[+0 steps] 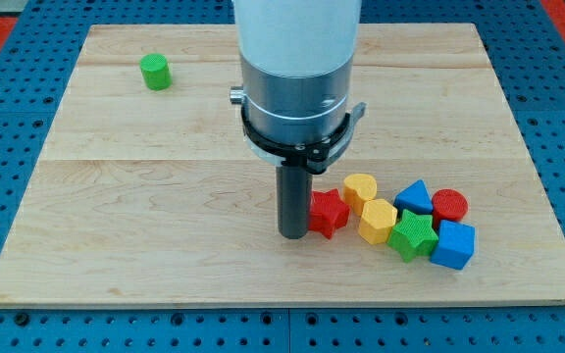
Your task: Push green circle to the group of blocks
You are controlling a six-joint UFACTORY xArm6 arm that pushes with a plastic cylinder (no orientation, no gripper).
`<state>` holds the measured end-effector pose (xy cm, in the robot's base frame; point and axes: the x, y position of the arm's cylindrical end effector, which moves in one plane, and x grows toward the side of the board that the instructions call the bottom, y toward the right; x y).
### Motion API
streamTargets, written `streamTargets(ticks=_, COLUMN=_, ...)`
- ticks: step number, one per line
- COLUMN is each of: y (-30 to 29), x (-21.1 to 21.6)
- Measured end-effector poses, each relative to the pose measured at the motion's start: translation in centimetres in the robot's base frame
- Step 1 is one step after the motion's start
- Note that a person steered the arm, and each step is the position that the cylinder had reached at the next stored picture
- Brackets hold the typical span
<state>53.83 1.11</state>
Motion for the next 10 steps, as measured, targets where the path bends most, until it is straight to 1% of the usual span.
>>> streamTargets(ticks=1, y=0.4, x=0.6)
streamTargets(ticks=2, y=-4.1, x=-0.8)
streamTargets(ticks=3, y=-11.6, x=-5.0)
streamTargets(ticks=4, y=-12.7, x=-11.8)
streamTargets(ticks=6, y=-12.7, x=-25.7)
streamTargets(ticks=7, y=-15.5, x=-30.4)
streamTargets(ticks=8, y=-20.9, x=-31.1)
streamTargets(ticks=10, y=-21.0, x=-25.6)
